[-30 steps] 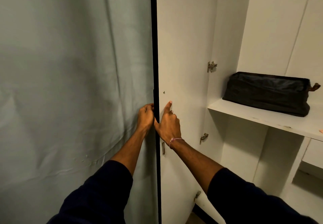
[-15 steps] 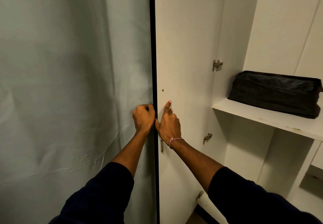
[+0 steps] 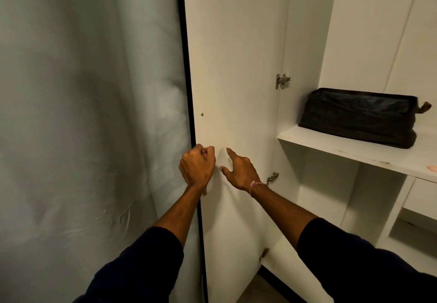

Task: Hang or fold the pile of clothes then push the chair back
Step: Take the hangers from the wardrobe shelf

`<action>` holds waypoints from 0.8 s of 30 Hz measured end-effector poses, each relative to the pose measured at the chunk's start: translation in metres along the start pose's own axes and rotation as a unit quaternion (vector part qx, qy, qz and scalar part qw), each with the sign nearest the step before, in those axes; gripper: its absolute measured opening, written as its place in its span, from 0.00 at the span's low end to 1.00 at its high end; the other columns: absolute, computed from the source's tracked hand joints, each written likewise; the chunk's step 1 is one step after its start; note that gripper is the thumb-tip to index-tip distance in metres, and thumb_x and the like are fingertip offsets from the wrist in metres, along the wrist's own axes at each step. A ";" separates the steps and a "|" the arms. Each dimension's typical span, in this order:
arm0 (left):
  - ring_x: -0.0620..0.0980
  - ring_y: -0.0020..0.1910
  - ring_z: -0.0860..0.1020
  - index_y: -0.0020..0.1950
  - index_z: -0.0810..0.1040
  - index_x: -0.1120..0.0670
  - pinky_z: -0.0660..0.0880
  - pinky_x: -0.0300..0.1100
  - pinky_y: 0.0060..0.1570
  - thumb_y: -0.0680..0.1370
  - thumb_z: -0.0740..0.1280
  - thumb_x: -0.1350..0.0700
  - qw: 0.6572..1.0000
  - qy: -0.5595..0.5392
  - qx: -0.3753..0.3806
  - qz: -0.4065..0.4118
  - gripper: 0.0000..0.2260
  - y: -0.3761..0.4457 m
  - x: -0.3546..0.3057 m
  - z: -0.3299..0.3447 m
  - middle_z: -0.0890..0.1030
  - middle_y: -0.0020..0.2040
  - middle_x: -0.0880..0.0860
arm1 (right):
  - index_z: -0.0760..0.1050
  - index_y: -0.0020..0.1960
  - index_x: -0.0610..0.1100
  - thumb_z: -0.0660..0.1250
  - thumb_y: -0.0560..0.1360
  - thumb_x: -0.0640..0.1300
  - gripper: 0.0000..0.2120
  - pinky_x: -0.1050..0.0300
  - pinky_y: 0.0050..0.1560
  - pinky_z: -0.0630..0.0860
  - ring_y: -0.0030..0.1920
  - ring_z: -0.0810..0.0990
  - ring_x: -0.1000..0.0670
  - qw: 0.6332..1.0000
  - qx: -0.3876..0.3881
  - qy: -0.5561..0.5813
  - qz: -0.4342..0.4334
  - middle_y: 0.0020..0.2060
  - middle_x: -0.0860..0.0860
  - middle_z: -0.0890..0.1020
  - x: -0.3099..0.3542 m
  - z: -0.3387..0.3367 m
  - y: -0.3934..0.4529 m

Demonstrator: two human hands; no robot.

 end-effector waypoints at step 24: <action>0.56 0.73 0.69 0.79 0.63 0.52 0.69 0.51 0.68 0.76 0.72 0.51 0.831 -0.007 0.492 0.260 0.33 -0.196 -0.206 0.206 0.69 0.76 0.53 | 0.68 0.75 0.42 0.67 0.79 0.39 0.25 0.48 0.67 0.72 0.71 0.72 0.41 0.955 -0.117 -0.095 0.255 0.71 0.42 0.73 -0.259 -0.215 -0.158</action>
Point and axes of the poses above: each hand's wrist, its own y-axis towards the middle knuckle, its own z-axis out of the palm, x = y × z, the point moved 3 cm from there along y, towards the middle knuckle
